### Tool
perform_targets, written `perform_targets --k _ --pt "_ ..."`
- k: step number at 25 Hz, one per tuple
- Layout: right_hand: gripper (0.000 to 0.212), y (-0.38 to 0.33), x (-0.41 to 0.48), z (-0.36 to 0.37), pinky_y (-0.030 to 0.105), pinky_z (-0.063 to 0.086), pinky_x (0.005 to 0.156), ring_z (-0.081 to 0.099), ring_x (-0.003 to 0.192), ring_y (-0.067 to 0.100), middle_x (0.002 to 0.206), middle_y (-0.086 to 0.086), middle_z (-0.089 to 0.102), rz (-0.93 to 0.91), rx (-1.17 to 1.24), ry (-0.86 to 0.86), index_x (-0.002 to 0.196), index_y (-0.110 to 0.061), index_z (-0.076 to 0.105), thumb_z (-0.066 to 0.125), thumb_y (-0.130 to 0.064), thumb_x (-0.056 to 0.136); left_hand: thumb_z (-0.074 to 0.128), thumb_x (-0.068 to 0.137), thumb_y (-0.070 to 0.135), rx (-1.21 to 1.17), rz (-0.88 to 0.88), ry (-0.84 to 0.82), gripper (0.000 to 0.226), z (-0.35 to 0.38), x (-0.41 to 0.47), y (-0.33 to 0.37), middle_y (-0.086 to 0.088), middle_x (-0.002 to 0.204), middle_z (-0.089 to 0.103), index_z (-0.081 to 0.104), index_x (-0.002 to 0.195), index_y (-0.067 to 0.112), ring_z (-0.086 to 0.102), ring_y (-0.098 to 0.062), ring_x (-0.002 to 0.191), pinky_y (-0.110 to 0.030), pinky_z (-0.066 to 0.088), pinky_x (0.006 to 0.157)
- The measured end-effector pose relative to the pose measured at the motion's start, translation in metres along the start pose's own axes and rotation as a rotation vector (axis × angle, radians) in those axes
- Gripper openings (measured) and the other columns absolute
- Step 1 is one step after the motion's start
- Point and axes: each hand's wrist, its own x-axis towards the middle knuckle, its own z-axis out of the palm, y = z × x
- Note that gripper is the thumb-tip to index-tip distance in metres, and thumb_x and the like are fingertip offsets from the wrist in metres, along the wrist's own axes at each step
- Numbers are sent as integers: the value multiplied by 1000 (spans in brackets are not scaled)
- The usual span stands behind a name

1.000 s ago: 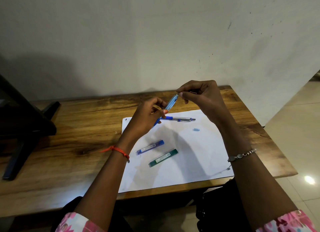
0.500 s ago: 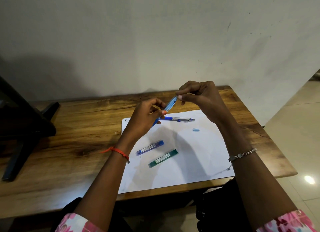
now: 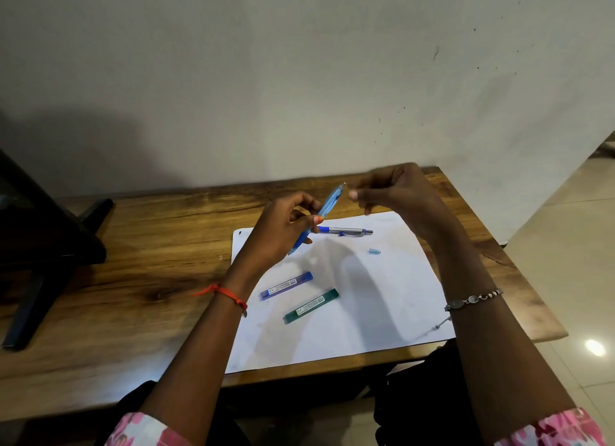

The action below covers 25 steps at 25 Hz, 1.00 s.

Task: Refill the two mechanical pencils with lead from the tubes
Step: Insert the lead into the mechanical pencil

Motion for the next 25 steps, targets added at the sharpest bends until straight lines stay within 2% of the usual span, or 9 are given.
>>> perform_targets --k 3,5,9,12,14,16,20,23,25 --pt "4 12 -2 -7 20 48 46 56 45 13 57 10 65 201 -549 -170 73 2 73 76 2 70 56 87 4 -9 -3 6 10 -2 1 0 6 85 58 55 95 10 62 -12 73 -19 56 59" --pt "14 19 -3 -6 20 49 46 57 46 14 59 11 65 330 -769 -262 73 5 72 80 -4 66 56 87 4 -11 -6 10 10 -4 1 0 6 85 58 55 96 10 62 -11 73 -19 56 59" --pt "24 25 1 3 32 55 60 59 50 17 64 12 66 423 -824 -287 82 7 68 81 -3 65 56 87 5 -13 -10 14 10 -4 1 0 4 86 58 56 95 11 63 -11 73 -18 56 58" --pt "23 22 1 5 32 56 62 60 49 15 60 7 63 437 -856 -298 84 4 65 79 -3 67 56 87 5 -2 -8 16 9 -3 2 0 3 88 58 55 95 11 63 -10 73 -18 56 58" --pt "15 15 -1 6 23 55 53 61 48 13 60 6 65 379 -764 -297 84 6 69 75 -2 72 56 87 6 16 -10 16 10 -4 2 1 2 90 57 55 96 11 62 -9 72 -16 55 57" --pt "7 6 -2 5 20 52 49 63 49 12 58 5 67 242 -489 -210 82 6 71 69 1 77 57 87 6 33 -12 17 11 -4 3 0 2 89 57 55 96 10 62 -8 71 -15 54 56" --pt "10 -4 -2 1 22 50 58 56 58 19 68 12 65 13 89 10 90 -2 71 63 0 84 58 86 6 48 -16 12 11 -3 3 1 1 89 57 55 95 11 61 -9 70 -15 54 56" --pt "19 -3 -1 3 23 50 64 55 61 20 85 19 68 -75 115 14 90 -14 72 62 1 85 58 86 6 72 -19 13 11 -3 4 0 -1 93 57 56 96 9 60 -9 71 -14 54 55" --pt "20 -3 -1 5 23 50 64 56 58 17 79 8 71 -97 78 11 90 -15 71 64 2 82 58 86 6 91 -24 17 13 -2 4 0 -1 93 58 57 99 6 60 -9 71 -13 53 54"
